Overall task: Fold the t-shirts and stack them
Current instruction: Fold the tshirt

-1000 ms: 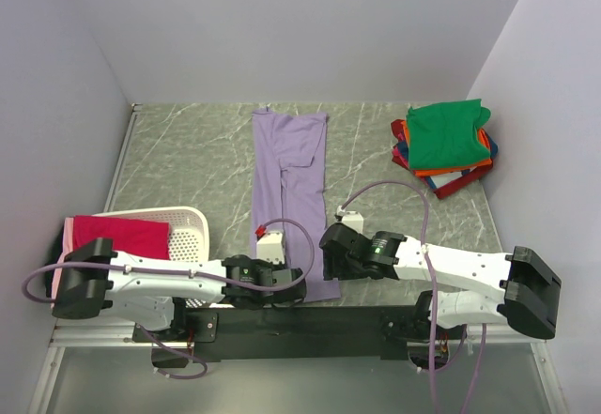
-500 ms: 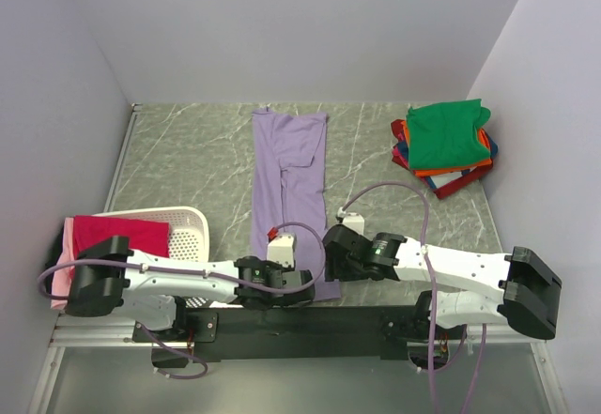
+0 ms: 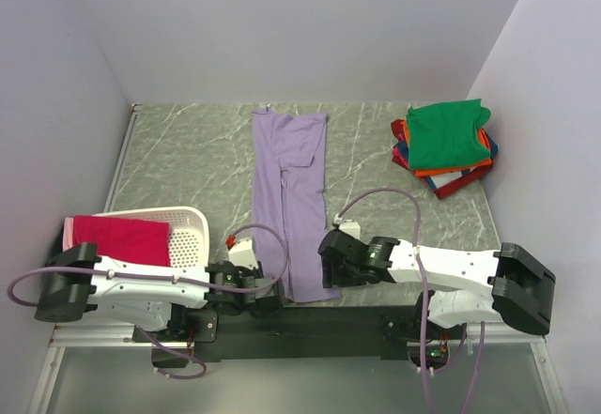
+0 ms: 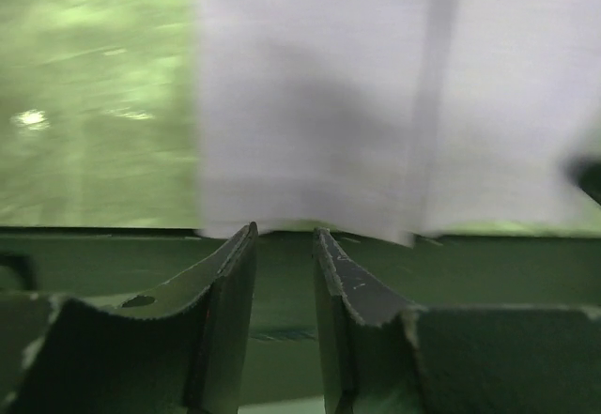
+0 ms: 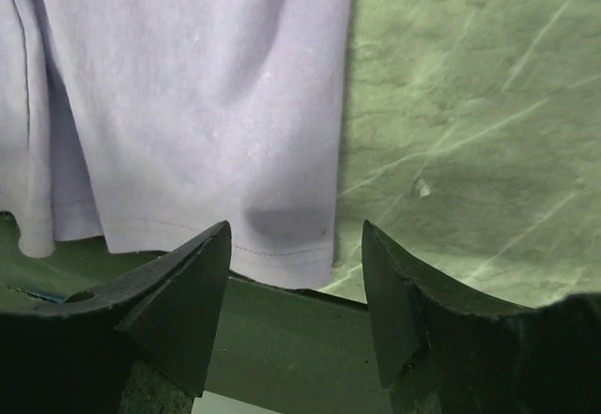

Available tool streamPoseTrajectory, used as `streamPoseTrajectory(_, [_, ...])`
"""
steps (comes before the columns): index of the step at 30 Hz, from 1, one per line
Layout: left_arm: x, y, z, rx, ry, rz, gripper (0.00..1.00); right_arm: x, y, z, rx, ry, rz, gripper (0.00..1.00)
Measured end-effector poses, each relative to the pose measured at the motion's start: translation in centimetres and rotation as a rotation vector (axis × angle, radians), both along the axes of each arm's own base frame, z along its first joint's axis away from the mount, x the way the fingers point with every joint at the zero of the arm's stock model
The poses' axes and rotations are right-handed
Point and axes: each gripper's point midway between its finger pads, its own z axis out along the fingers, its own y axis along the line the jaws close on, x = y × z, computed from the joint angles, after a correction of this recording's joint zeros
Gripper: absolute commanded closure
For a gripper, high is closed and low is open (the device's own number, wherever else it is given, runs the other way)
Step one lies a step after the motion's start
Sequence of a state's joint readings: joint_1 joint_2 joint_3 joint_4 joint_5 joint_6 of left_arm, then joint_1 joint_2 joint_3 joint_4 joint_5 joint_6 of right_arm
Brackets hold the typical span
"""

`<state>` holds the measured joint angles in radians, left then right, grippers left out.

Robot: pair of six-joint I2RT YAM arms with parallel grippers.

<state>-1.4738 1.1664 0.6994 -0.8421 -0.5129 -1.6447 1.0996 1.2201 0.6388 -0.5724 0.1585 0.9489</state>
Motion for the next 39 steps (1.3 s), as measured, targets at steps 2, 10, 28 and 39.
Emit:
streamPoseTrajectory(2, [-0.3,1.3,-1.3,0.045,0.020,0.030,0.64,-0.3,0.3,-0.2,-0.002,0.009,0.011,0.35])
streamPoseTrajectory(10, [-1.0,3.7,-3.5,0.089,0.066,0.090,0.63,-1.2,1.1,-1.0,0.008,0.040,0.027,0.35])
streamPoseTrajectory(28, [-0.7,3.5,-3.9,0.008,0.058,0.114,0.61,-2.3,1.4,-1.8,0.012,0.084,0.029,0.35])
streamPoseTrajectory(39, [-0.5,3.5,-4.3,-0.061,0.053,0.138,0.63,-2.5,1.9,-1.8,0.008,0.086,0.043,0.36])
